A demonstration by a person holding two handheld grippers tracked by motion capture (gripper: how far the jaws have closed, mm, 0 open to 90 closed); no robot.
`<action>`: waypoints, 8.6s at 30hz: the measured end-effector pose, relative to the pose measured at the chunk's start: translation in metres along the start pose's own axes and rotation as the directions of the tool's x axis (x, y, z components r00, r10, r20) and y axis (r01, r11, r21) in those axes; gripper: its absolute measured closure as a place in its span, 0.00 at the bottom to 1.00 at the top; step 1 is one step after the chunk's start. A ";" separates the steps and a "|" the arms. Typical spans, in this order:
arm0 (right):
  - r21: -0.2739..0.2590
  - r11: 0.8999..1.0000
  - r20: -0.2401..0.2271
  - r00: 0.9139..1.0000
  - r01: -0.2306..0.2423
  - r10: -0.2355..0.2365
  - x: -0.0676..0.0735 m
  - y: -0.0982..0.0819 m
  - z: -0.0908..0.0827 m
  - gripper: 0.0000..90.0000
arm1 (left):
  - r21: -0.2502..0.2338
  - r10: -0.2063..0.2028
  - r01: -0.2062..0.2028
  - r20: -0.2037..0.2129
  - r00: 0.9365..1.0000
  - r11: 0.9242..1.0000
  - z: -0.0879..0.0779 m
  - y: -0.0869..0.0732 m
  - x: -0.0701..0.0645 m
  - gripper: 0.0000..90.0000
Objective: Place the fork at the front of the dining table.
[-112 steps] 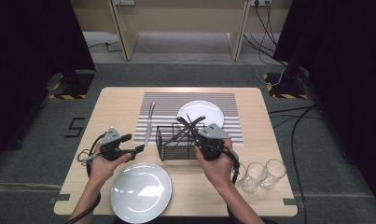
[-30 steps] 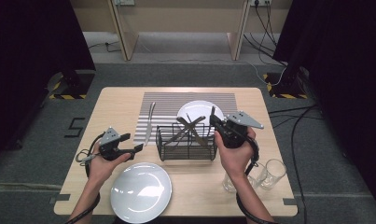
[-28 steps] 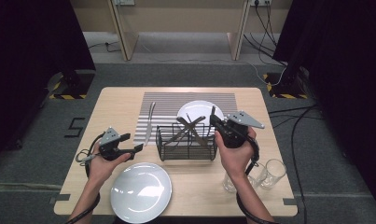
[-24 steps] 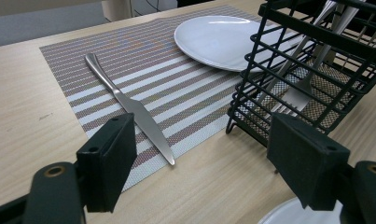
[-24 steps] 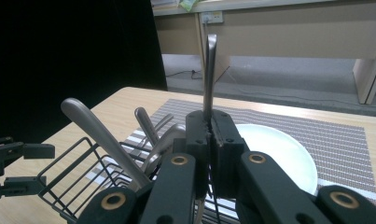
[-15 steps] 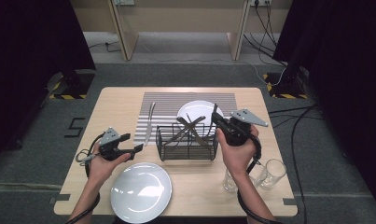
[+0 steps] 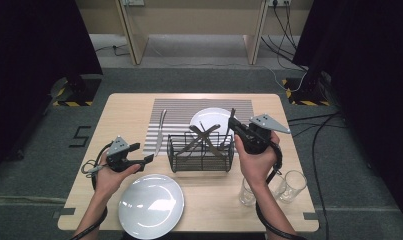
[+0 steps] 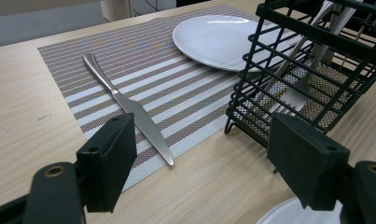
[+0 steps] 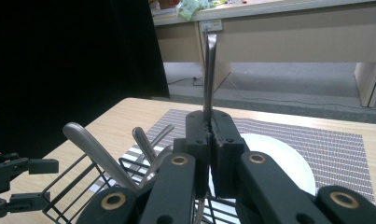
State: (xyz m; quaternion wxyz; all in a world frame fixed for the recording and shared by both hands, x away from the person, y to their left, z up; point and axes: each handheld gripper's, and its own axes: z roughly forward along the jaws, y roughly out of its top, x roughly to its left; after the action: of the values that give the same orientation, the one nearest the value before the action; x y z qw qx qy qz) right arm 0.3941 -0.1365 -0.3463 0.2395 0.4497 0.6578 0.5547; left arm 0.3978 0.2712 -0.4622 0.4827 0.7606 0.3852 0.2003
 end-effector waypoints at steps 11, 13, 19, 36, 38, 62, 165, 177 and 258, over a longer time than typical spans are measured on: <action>-0.009 1.000 -0.008 1.000 -0.009 0.009 0.000 0.005 -0.001 0.97 | -0.001 0.000 0.000 0.004 1.000 1.000 -0.001 0.001 0.000 0.26; -0.012 1.000 -0.006 1.000 -0.008 0.008 -0.001 0.006 -0.001 0.97 | -0.003 0.002 -0.002 0.004 1.000 1.000 -0.001 0.002 -0.001 0.26; -0.018 1.000 -0.005 1.000 -0.008 0.007 -0.001 0.009 -0.003 0.97 | 0.000 0.005 -0.005 0.005 1.000 1.000 0.000 0.002 -0.001 0.26; -0.034 0.999 -0.005 1.000 -0.008 0.008 -0.002 0.016 -0.004 0.97 | -0.001 0.006 -0.006 0.005 1.000 1.000 0.000 0.002 -0.001 0.26; -0.038 0.999 -0.007 1.000 -0.009 0.009 -0.002 0.017 -0.004 0.97 | -0.001 0.005 -0.005 0.004 1.000 1.000 -0.001 0.002 -0.001 0.26; -0.055 0.998 -0.012 1.000 -0.023 0.022 -0.003 0.026 -0.007 0.97 | 0.001 0.007 -0.007 0.005 1.000 1.000 0.000 0.002 -0.001 0.26; -0.148 0.988 0.039 0.998 -0.040 0.047 -0.021 0.058 -0.030 0.97 | -0.002 0.005 -0.005 -0.001 1.000 1.000 -0.001 0.003 0.000 0.26; -0.152 0.987 0.053 0.997 -0.047 0.056 -0.026 0.058 -0.034 0.97 | -0.002 0.005 -0.005 -0.001 1.000 1.000 -0.001 0.003 0.000 0.26; -0.144 0.988 0.109 0.992 -0.047 0.063 -0.043 0.054 -0.042 0.97 | 0.001 0.006 -0.006 -0.001 1.000 1.000 0.000 0.003 -0.001 0.26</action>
State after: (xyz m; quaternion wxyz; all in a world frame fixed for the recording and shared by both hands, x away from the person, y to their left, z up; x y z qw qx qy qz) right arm 0.3981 -0.1959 -0.2920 0.2924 0.4802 0.5896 0.5799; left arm 0.3985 0.2699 -0.4597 0.4813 0.7621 0.3832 0.2020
